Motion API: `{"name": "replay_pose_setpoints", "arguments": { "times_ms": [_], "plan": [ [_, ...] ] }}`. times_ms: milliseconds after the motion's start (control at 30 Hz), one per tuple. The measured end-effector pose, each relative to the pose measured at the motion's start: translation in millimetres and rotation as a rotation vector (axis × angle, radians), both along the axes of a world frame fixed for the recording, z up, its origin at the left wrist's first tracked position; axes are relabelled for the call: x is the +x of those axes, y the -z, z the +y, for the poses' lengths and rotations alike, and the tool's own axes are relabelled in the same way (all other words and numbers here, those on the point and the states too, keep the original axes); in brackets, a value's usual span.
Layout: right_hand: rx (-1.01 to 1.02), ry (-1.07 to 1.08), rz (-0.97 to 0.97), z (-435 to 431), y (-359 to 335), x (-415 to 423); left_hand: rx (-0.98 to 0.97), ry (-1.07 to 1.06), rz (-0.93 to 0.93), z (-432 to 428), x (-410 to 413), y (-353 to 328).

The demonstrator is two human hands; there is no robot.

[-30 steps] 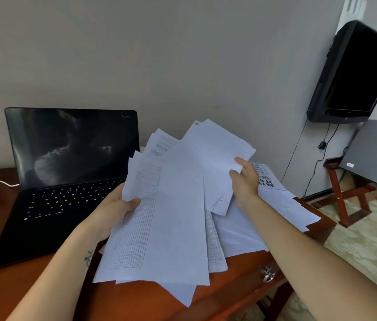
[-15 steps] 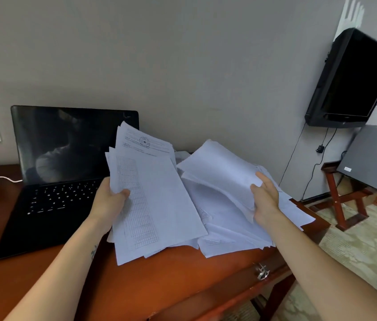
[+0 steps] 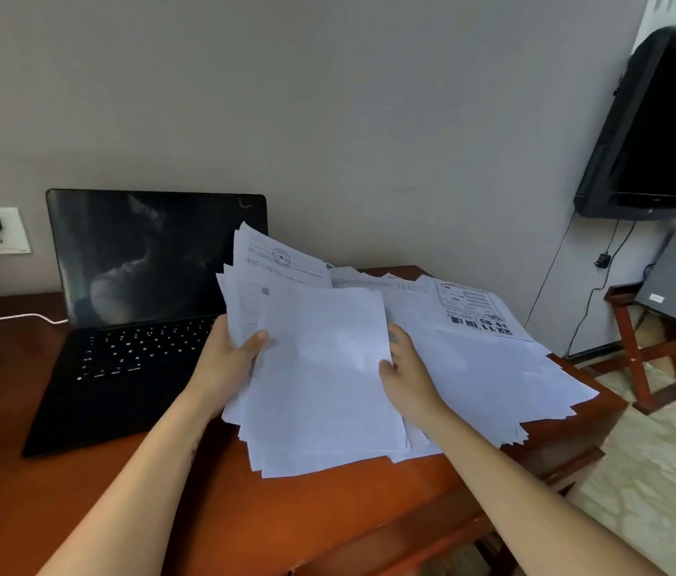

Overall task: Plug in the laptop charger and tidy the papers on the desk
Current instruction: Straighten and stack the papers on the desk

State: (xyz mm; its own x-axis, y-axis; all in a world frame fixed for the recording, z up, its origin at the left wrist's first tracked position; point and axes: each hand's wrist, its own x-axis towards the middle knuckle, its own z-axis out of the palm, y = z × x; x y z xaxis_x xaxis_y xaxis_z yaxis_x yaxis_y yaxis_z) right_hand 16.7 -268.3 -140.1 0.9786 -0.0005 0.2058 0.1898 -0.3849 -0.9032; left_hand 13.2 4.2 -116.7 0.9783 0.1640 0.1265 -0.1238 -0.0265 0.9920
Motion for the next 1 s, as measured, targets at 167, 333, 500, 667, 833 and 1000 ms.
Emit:
{"name": "replay_pose_setpoints", "arguments": {
  "times_ms": [167, 333, 500, 667, 833, 1000],
  "plan": [
    [-0.134, 0.001, -0.062, 7.0, 11.2, -4.6, 0.051, 0.022, -0.026, 2.0, -2.9, -1.2],
    [-0.356, -0.004, -0.071, 8.2, 10.5, -8.3, 0.093, 0.127, 0.061, 5.9, -1.7, -4.9],
    [-0.637, -0.02, -0.106, 11.3, 11.6, -6.5, 0.257, 0.164, 0.255, 13.0, -1.3, -5.2],
    [-0.579, -0.001, -0.084, 12.1, 14.2, -3.8, 0.321, 0.115, 0.171, 8.6, -3.4, -5.4],
    [-0.368, -0.007, -0.114, 10.3, 9.1, -8.0, 0.254, 0.072, -0.054, 1.7, -17.7, -7.2],
    [-0.158, 0.048, -0.175, 13.3, -11.9, -14.9, 0.191, 0.011, -0.207, -1.6, -46.9, -27.3]
  ]
}}
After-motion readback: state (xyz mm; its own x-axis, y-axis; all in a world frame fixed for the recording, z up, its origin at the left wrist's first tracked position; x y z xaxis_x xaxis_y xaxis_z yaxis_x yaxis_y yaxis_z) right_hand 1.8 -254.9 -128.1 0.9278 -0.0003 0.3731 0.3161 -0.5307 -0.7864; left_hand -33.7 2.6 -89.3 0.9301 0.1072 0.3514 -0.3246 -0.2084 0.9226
